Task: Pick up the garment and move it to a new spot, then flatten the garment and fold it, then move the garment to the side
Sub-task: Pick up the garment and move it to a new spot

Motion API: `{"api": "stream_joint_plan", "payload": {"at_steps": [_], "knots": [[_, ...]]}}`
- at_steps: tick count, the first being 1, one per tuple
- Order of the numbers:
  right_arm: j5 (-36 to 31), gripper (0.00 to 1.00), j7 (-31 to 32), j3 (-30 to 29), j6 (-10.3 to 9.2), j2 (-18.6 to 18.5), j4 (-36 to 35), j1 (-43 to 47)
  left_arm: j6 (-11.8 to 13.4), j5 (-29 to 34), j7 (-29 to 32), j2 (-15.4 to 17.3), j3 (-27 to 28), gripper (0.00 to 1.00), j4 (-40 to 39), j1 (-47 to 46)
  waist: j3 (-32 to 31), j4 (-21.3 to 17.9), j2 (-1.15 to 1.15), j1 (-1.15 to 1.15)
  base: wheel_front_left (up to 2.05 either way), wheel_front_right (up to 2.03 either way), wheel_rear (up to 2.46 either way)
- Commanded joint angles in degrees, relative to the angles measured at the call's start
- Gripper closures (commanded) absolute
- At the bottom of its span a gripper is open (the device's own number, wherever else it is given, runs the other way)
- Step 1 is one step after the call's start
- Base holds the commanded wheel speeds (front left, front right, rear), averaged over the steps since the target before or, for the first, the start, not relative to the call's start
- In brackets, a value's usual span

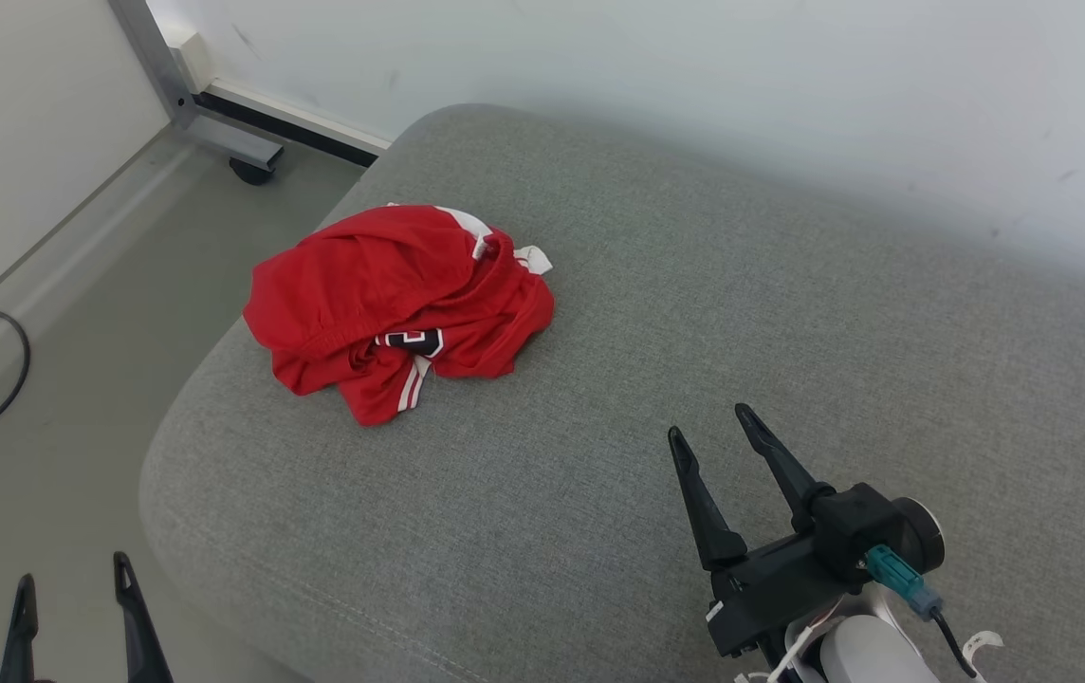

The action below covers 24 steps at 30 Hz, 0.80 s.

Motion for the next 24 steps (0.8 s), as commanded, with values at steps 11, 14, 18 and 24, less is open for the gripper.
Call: {"api": "stream_joint_plan", "payload": {"at_steps": [11, 14, 18, 24], "knots": [[0.6, 0.0, 0.0, -1.1, -0.12, -1.3, 0.1, 0.6, -1.0, -1.2, -0.2, -0.6, 1.0, 0.0, 2.0, -0.7, 0.6, -0.2, 0.0, 0.0, 0.0, 0.0, 0.0], [0.2, 0.0, 0.0, -2.5, -0.12, -1.6, -0.4, 1.4, -2.0, -1.3, -0.2, -0.6, 1.0, 0.0, 3.1, -2.0, 1.0, -0.5, 0.0, 0.0, 0.0, 0.0, 0.0], [-0.4, 0.0, 0.0, -4.4, -0.12, -2.2, -1.2, 2.8, -3.8, -0.8, -0.2, -0.6, 0.6, 0.0, 6.0, -4.8, 1.5, -1.0, 0.0, 0.0, 0.0, 0.0, 0.0], [-1.5, 0.0, 0.0, -6.4, -0.12, -3.2, -2.7, 4.1, -7.2, -1.1, -0.2, 1.1, 1.3, 0.0, 10.8, -10.6, 3.7, -3.4, 0.0, 0.0, 0.0, 0.0, 0.0]]}}
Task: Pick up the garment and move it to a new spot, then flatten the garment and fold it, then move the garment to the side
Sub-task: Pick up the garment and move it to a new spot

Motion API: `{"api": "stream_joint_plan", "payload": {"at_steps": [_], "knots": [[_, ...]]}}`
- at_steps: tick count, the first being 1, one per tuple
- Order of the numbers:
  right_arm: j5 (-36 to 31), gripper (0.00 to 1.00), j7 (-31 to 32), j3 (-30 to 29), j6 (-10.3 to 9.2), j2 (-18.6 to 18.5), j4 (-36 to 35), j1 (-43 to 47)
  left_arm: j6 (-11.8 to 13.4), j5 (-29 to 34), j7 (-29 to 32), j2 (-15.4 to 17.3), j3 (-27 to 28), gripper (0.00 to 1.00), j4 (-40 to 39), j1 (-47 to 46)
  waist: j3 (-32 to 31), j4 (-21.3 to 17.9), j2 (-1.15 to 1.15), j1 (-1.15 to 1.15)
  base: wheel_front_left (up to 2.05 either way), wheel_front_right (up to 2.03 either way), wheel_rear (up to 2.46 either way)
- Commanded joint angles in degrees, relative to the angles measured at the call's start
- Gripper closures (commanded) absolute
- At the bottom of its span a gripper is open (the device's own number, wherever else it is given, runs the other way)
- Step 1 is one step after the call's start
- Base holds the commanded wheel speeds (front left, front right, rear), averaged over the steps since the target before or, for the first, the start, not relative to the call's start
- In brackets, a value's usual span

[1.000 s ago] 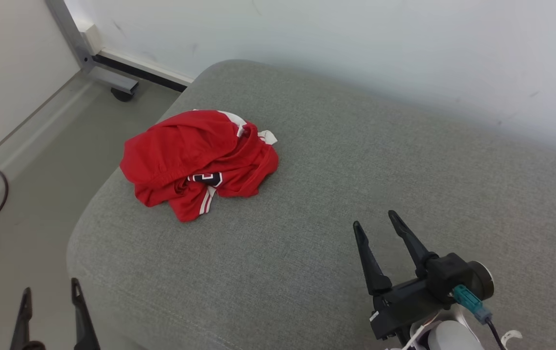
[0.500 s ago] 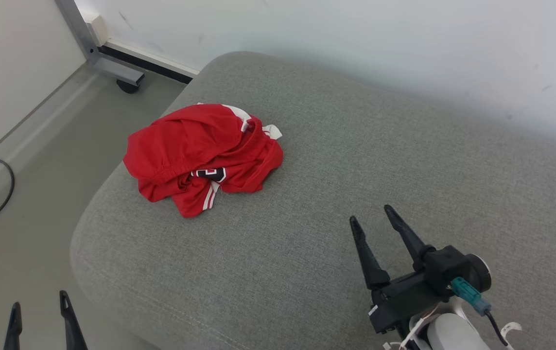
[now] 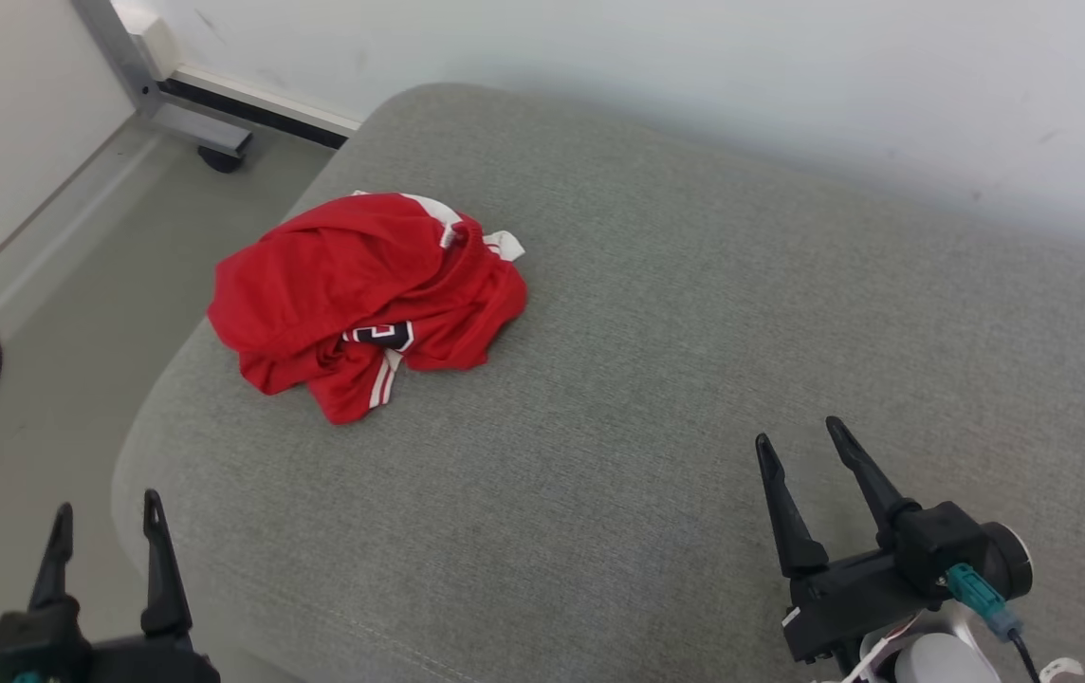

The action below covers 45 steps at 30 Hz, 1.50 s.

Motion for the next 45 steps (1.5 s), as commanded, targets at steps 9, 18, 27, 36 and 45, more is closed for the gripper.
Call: {"api": "stream_joint_plan", "payload": {"at_steps": [9, 18, 27, 36, 45], "knots": [[-0.9, 0.0, 0.0, -0.2, -0.12, -3.0, -1.6, -2.0, -2.5, -2.2, -0.2, 3.5, 1.3, 0.0, 7.9, -11.5, 7.0, -6.3, 0.0, 0.0, 0.0, 0.0, 0.0], [-0.5, 0.0, 0.0, 1.1, -0.12, -4.8, -2.7, -4.4, -3.4, -3.4, -0.2, 7.7, -1.0, 0.0, 16.9, -22.0, 11.8, -9.9, 0.0, 0.0, 0.0, 0.0, 0.0], [-0.4, 0.0, 0.0, 1.3, -0.12, -6.9, -3.9, -6.8, -3.3, -9.8, -0.2, 13.0, -7.4, 0.0, 27.3, -31.9, 17.1, -13.9, 0.0, 0.0, 0.0, 0.0, 0.0], [0.0, 0.0, 0.1, 1.2, -0.13, -7.5, -3.8, -7.6, -2.9, -14.7, 3.2, 17.0, -9.1, 0.0, 41.4, -41.3, 20.8, -16.8, 0.0, 0.0, 0.0, 0.0, 0.0], [-0.2, 0.0, 0.3, 0.8, -0.15, -7.0, -3.0, -7.3, -1.4, -15.1, 3.4, 17.1, -9.7, 1.0, 48.9, -45.2, 21.0, -17.8, 0.0, 0.0, 0.0, 0.0, 0.0]]}}
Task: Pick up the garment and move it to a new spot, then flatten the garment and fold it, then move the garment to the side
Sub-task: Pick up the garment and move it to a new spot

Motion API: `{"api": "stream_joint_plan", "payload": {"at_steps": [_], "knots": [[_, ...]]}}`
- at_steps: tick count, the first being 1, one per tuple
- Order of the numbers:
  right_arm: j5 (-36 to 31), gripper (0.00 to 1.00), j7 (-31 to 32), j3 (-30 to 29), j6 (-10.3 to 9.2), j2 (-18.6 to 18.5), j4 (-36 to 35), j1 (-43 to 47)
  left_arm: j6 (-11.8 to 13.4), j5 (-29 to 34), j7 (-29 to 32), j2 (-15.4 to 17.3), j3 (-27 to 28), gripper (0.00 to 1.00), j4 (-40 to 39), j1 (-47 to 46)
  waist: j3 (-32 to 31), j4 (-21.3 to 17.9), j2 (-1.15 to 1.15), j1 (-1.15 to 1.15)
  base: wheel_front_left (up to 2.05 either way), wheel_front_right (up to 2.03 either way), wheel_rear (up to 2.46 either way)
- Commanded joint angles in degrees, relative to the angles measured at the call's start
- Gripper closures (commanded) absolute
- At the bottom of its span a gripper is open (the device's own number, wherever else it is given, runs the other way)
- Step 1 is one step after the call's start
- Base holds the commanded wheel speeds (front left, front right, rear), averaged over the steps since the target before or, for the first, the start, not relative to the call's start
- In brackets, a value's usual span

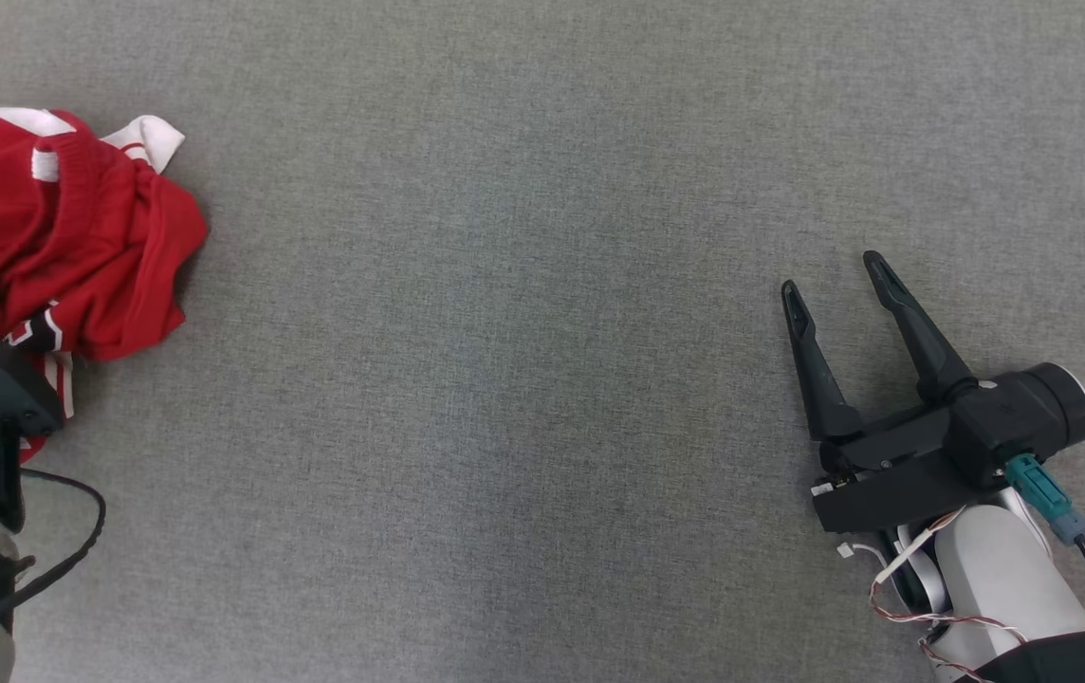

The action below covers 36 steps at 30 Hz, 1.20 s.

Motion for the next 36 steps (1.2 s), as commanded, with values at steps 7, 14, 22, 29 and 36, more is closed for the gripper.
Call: {"api": "stream_joint_plan", "payload": {"at_steps": [7, 14, 22, 29, 36], "knots": [[0.6, 0.0, 0.6, 0.1, -0.16, 1.4, 3.6, 2.6, 2.2, 1.6, -3.2, 2.3, -0.9, 1.0, 1.2, -2.0, -3.4, -0.7, 0.0, 0.0, 0.0, 0.0, 0.0], [1.4, 0.0, 0.4, 0.4, -0.16, 3.8, 4.0, 2.6, 0.9, 4.1, -4.0, 4.2, -2.8, 1.0, -7.2, -4.3, -7.8, -1.9, 0.0, 0.0, 0.0, 0.0, 0.0], [2.1, 0.0, 0.4, -0.2, -0.16, 6.5, 4.8, 3.0, -0.6, 5.4, -3.9, 0.8, -5.5, 1.0, -18.3, -4.9, -11.1, -4.4, 0.0, 0.0, 0.0, 0.0, 0.0], [3.1, 0.0, 0.3, -0.7, -0.16, 8.9, 5.6, 3.3, -1.4, 4.0, -4.0, -7.2, -10.3, 1.0, -22.5, -1.3, -13.3, -9.7, 0.0, 0.0, 0.0, 0.0, 0.0], [3.6, 0.0, 0.3, -1.2, -0.16, 10.1, 6.2, 3.5, -1.4, 3.1, -4.0, -15.0, -16.7, 1.0, -22.6, 3.6, -14.0, -16.0, 0.0, 0.0, 0.0, 0.0, 0.0]]}}
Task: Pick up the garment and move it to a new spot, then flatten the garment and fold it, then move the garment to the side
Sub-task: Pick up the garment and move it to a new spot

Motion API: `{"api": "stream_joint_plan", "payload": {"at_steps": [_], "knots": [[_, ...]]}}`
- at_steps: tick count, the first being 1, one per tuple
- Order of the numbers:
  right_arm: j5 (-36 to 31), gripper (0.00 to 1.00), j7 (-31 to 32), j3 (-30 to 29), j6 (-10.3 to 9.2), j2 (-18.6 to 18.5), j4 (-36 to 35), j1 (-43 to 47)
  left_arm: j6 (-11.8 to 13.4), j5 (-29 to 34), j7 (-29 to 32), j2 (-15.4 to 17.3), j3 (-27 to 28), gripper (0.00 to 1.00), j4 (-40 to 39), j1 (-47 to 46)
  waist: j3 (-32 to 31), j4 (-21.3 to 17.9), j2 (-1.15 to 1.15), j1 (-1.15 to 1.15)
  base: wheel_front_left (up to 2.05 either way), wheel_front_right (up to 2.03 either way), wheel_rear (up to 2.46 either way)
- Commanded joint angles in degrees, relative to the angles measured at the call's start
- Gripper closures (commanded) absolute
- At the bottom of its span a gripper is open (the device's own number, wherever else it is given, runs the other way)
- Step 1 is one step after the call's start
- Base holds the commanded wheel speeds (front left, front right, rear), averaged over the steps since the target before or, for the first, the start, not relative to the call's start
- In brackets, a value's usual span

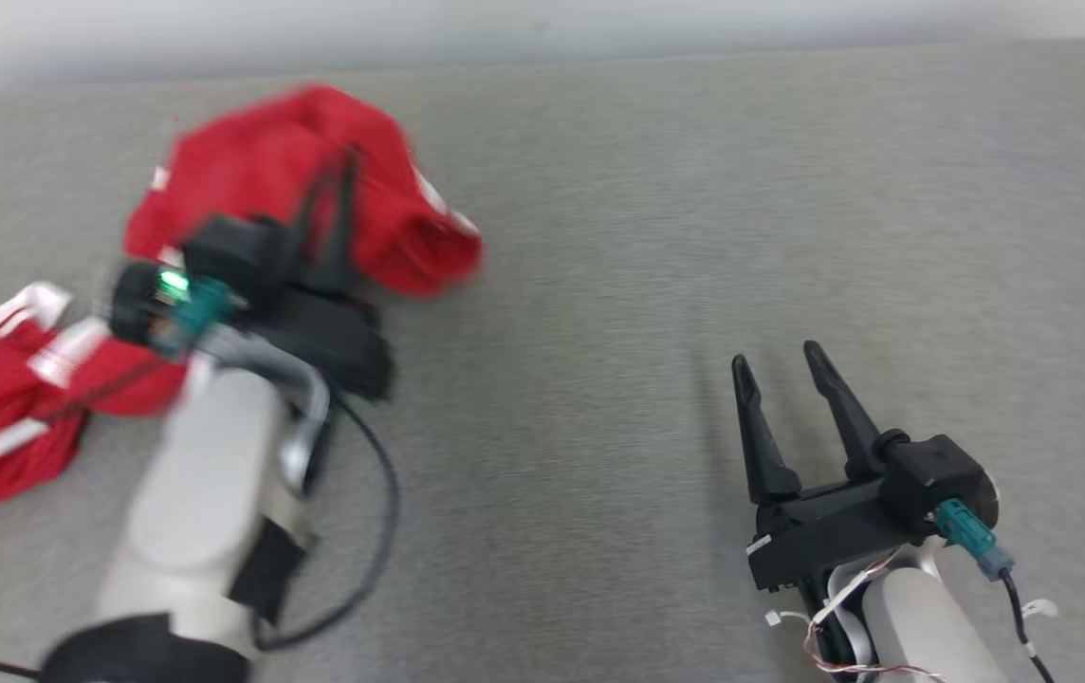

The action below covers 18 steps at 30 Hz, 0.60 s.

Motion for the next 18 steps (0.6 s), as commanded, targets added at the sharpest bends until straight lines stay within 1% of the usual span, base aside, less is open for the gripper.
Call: {"api": "stream_joint_plan", "payload": {"at_steps": [1, 4, 8, 11, 14, 15, 16, 17, 18], "knots": [[0.3, 0.0, 0.0, 0.3, -0.14, 0.6, 0.1, 0.8, 0.1, -0.9, -0.2, -0.3, -0.9, 1.0, -0.1, 1.1, -1.2, -4.7, -0.01, 0.0, 0.0, 0.0, 0.0], [0.5, 0.0, 0.0, 0.3, -0.14, 1.0, 0.3, 1.2, 0.1, -1.7, -0.2, -2.2, -3.1, 1.0, -1.4, 3.4, -1.6, -7.5, -0.01, 0.0, 0.0, 0.0, 0.0], [0.6, 0.0, 0.0, -0.2, -0.14, 1.3, 0.6, 1.9, 0.1, -3.9, -0.2, -3.1, -5.2, 1.0, -4.3, 6.6, -2.0, -10.4, -0.01, 0.0, 0.0, 0.0, 0.0], [0.5, 0.0, 0.0, -0.6, -0.14, 1.6, 0.7, 2.5, 0.1, -6.3, -0.2, -3.3, -7.2, 1.0, -6.9, 8.9, -2.2, -11.6, -0.01, 0.0, 0.0, 0.0, 0.0], [0.6, 0.0, 0.0, -1.1, -0.14, 1.6, 0.8, 3.0, 0.1, -7.7, -0.2, -3.2, -9.9, 1.0, -9.1, 10.7, -2.5, -12.0, -0.01, 0.0, 0.0, 0.0, 0.0], [0.5, 0.0, 0.0, -1.2, -0.14, 1.6, 0.8, 3.1, 0.4, -7.4, -0.2, -3.2, -10.7, 0.98, -9.1, 11.2, -2.6, -12.0, -0.01, 0.0, 0.0, 0.0, 0.0], [0.4, 0.0, 0.0, -1.3, -0.14, 1.7, 0.8, 3.3, 0.7, -7.4, -0.2, -3.2, -11.0, 0.07, -8.8, 12.0, -2.8, -11.9, -0.01, 0.0, 0.0, 0.0, 0.0], [0.3, 0.0, 0.0, -1.4, -0.14, 1.7, 0.9, 3.3, 1.3, -7.6, -0.2, -3.1, -11.1, 0.0, -8.7, 12.6, -3.0, -11.7, -0.01, 0.0, 0.0, 0.0, 0.0], [0.4, 0.0, 0.0, -1.4, -0.14, 1.8, 0.9, 3.2, 1.6, -7.0, -0.2, -3.2, -11.1, 0.0, -8.5, 12.9, -3.1, -11.5, -0.01, 0.0, 0.0, 0.0, 0.0]]}}
